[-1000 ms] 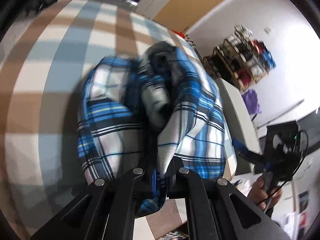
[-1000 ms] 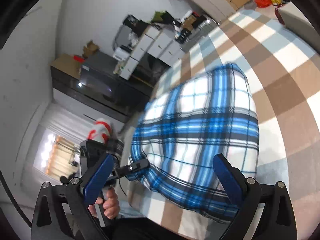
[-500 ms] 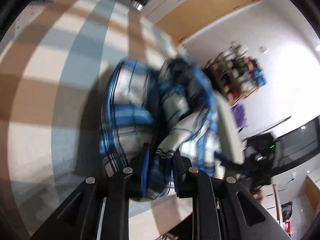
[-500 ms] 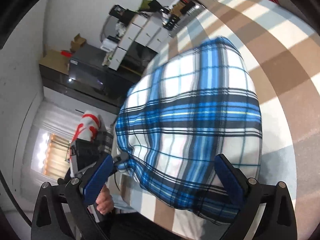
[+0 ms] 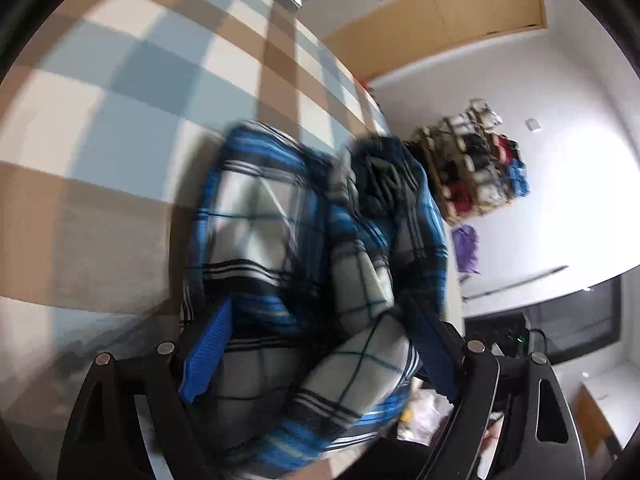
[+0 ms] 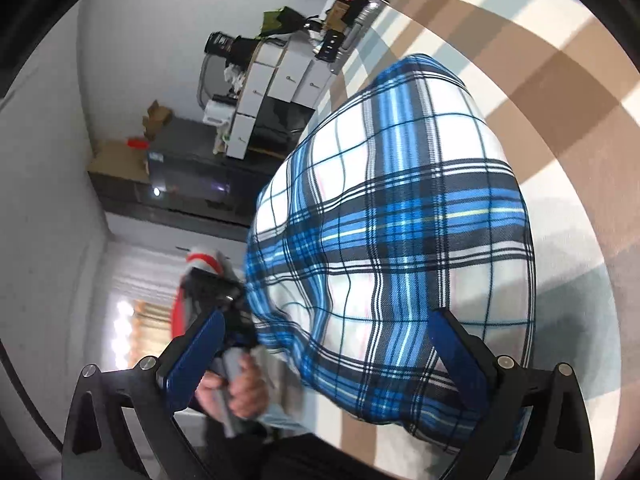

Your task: Fold large clothes

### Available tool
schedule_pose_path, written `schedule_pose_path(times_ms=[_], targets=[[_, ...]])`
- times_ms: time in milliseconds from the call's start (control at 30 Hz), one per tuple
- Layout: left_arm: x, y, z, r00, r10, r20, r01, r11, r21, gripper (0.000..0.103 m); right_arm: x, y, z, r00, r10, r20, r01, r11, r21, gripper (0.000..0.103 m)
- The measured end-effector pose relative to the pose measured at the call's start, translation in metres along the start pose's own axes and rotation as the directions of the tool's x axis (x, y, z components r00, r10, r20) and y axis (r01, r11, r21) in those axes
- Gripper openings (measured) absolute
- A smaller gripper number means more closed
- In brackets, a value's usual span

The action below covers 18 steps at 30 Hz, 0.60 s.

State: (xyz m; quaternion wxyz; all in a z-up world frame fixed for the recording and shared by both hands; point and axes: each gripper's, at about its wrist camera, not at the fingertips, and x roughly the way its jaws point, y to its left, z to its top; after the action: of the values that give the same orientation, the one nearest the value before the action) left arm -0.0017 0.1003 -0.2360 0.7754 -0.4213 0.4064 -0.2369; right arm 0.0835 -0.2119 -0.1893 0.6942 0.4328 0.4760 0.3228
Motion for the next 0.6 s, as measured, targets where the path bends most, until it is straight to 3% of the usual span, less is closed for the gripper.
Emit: schedule_pose_path(times_ms=[133,300,367,433,500,600], targets=[[0.004,-0.017,-0.014,0.998,-0.034,-0.044,0.038,0.994,0.1,0.082,-0.002,-0.002,0.003,1.0,0.009,-0.008,-0.008,1.0,0.012,0.103],[0.013,-0.009,-0.024,0.981,-0.137,-0.138,0.142,0.989,0.033,0.082,-0.013,0.005,0.011,0.999,-0.022,0.036,0.023,1.0,-0.016,0.103],[0.013,-0.013,-0.023,0.976,-0.14,-0.167,0.148,0.988,0.032,0.082,-0.021,0.013,0.015,0.997,-0.035,0.066,0.038,0.999,-0.034,0.103],[0.003,-0.02,-0.027,0.979,-0.127,-0.157,0.138,0.988,0.064,0.082,-0.025,0.028,0.019,0.996,0.012,0.091,-0.006,0.998,-0.061,0.103],[-0.007,-0.023,-0.026,0.986,-0.109,-0.128,0.122,0.988,0.096,0.082,-0.016,0.052,0.023,0.997,0.065,0.053,-0.059,0.993,-0.101,0.103],[-0.022,-0.021,-0.03,0.994,-0.05,-0.095,0.065,0.986,0.153,0.082,0.02,0.086,0.028,0.996,0.061,-0.063,-0.071,0.986,-0.153,0.103]])
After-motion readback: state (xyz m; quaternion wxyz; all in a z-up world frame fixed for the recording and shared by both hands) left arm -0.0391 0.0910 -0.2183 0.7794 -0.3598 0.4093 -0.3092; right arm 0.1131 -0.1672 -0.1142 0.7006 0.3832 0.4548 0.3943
